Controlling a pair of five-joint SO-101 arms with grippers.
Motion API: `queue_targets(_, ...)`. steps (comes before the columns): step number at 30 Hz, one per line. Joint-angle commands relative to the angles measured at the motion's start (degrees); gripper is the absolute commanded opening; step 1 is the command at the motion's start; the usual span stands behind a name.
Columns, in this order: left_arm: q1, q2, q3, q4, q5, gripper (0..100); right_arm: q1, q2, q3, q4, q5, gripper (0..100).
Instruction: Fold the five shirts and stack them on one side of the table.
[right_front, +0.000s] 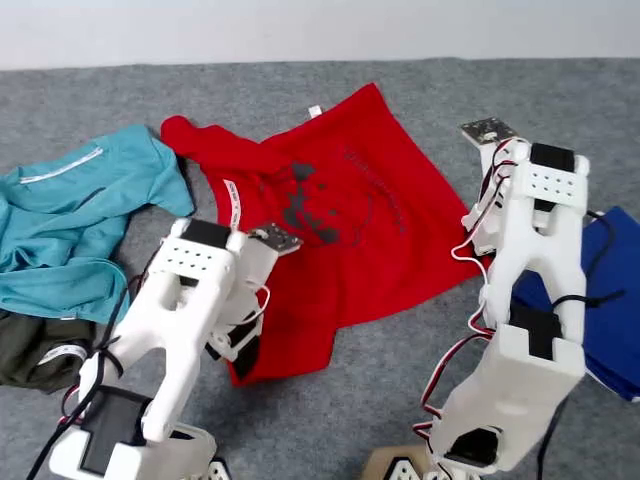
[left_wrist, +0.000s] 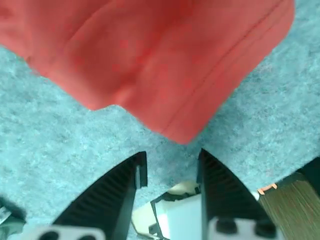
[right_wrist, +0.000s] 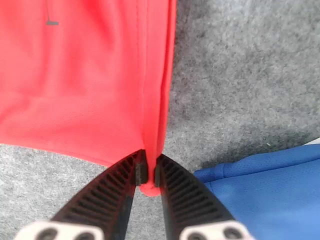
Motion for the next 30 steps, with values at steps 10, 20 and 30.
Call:
queue_targets(10, 0.53, -1.93, 9.63, -17.14, 0.35, 19, -0.31, -4.18, -0.18, 0.31, -0.09, 1.0)
queue_targets(20, 0.26, 1.49, 16.22, -26.37, 0.18, 17, -0.4, -4.26, -0.35, 0.22, -1.67, 1.0)
queue_targets(30, 0.35, 8.53, 3.56, -16.88, -0.09, 0, -1.01, -9.71, -0.44, 0.22, -1.49, 1.0)
